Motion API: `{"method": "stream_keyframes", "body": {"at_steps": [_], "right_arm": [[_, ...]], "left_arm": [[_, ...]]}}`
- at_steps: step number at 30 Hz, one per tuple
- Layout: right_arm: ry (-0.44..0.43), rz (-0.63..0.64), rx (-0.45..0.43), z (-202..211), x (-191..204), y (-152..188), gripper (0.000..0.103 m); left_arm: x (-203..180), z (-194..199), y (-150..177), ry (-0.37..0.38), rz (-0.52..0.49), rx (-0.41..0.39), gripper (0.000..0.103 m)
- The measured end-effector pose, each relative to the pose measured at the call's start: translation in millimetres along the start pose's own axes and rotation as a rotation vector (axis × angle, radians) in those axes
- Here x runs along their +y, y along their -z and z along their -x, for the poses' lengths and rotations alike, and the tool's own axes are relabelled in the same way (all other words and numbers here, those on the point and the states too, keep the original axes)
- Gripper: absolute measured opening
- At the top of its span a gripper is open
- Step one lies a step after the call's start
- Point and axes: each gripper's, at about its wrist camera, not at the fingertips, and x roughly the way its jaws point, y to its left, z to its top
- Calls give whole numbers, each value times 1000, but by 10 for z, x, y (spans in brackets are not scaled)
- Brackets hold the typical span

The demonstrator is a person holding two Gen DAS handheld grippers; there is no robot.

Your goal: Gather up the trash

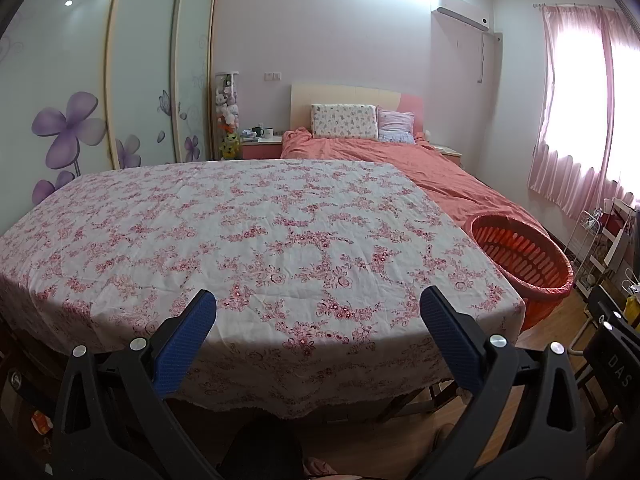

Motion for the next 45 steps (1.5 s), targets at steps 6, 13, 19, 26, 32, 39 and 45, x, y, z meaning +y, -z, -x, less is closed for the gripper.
{"method": "stream_keyframes", "body": {"at_steps": [6, 13, 19, 26, 32, 39, 45], "right_arm": [[1, 0, 0, 1, -14, -2, 99], [0, -1, 0, 2, -2, -5, 99], [0, -1, 1, 0, -4, -8, 99], [0, -2, 1, 1, -17, -13, 99], [0, -2, 3, -8, -24, -11, 99], [-2, -2, 4, -2, 9, -1, 99], [-2, -3, 6, -5, 5, -5, 99]], "left_arm": [[-7, -4, 14, 0, -1, 2, 100], [-9, -8, 12, 0, -1, 2, 100], [-9, -9, 9, 0, 0, 3, 100], [-6, -7, 6, -2, -1, 3, 100], [-30, -8, 71, -6, -1, 6, 100], [-17, -16, 60, -7, -1, 8, 100], [-18, -12, 65, -7, -1, 10, 100]]}}
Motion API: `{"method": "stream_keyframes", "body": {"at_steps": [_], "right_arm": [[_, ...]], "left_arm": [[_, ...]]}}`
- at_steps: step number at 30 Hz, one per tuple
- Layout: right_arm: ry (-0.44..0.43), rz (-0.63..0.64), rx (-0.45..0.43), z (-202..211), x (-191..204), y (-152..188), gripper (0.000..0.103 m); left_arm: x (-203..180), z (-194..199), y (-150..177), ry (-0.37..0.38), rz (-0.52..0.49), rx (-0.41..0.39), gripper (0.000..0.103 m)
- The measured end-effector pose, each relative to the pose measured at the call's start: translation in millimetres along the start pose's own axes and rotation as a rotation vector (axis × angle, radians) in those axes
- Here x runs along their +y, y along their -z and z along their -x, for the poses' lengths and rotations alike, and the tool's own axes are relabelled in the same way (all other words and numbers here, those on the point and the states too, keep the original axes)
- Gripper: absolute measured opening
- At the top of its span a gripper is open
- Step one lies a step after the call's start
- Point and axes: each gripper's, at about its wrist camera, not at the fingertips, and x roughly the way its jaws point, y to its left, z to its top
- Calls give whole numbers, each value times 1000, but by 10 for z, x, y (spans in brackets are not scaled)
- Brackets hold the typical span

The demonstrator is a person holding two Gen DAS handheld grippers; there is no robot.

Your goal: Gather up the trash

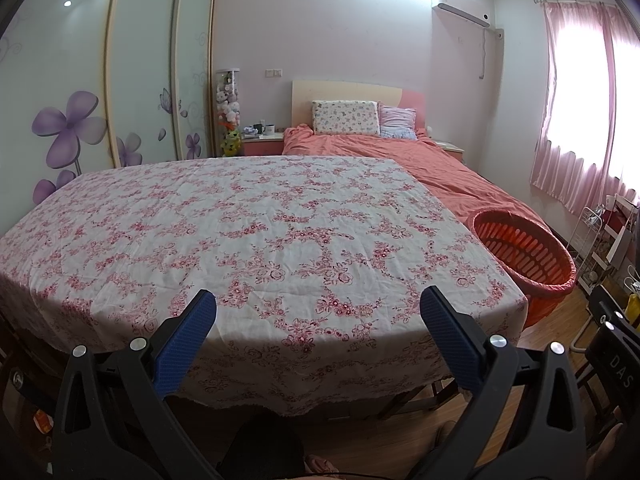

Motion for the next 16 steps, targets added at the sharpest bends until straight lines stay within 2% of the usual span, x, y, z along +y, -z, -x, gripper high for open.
{"method": "stream_keyframes", "body": {"at_steps": [16], "right_arm": [[-5, 1, 2, 20, 43, 45, 98]], "left_arm": [[7, 6, -24, -4, -6, -2, 100]]}}
